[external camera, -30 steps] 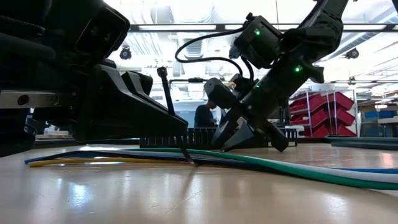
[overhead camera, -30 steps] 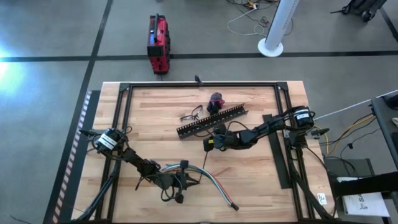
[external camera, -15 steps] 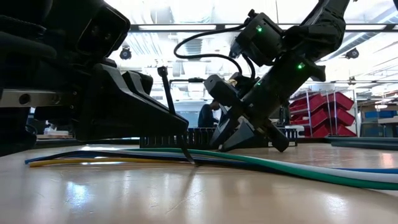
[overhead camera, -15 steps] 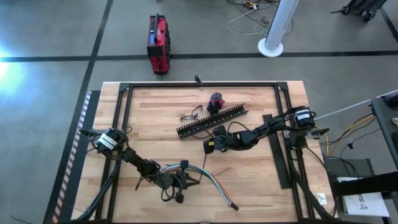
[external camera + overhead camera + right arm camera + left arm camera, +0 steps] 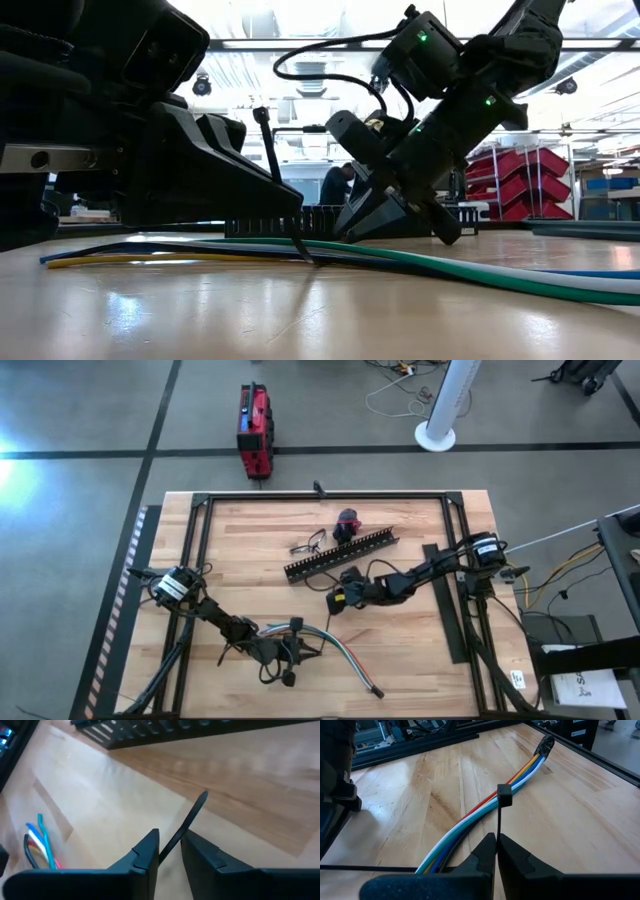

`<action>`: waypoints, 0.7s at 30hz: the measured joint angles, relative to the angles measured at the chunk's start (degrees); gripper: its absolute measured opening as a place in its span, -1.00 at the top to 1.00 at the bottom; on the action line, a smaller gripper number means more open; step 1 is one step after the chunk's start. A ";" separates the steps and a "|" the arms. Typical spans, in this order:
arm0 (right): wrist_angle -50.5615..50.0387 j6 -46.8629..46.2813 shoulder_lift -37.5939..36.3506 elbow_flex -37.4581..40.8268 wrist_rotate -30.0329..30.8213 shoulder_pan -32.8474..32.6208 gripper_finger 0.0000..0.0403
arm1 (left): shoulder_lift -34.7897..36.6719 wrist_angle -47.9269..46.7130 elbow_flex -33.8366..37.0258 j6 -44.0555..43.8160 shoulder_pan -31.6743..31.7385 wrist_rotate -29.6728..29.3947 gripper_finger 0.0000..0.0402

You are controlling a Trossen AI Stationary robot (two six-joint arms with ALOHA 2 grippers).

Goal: Ziptie cables
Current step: Wrap the cable wires with black zip tie

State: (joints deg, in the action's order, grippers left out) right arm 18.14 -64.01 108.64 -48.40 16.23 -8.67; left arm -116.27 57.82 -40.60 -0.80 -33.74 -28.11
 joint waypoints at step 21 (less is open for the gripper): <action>6.88 15.49 0.07 -0.11 9.72 -7.61 1.00 | 0.00 0.01 0.00 -1.25 0.15 0.01 1.00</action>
State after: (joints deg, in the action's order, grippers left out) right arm 25.02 -48.53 108.71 -48.51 25.95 -16.29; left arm -116.27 57.83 -40.60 -2.04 -33.59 -28.10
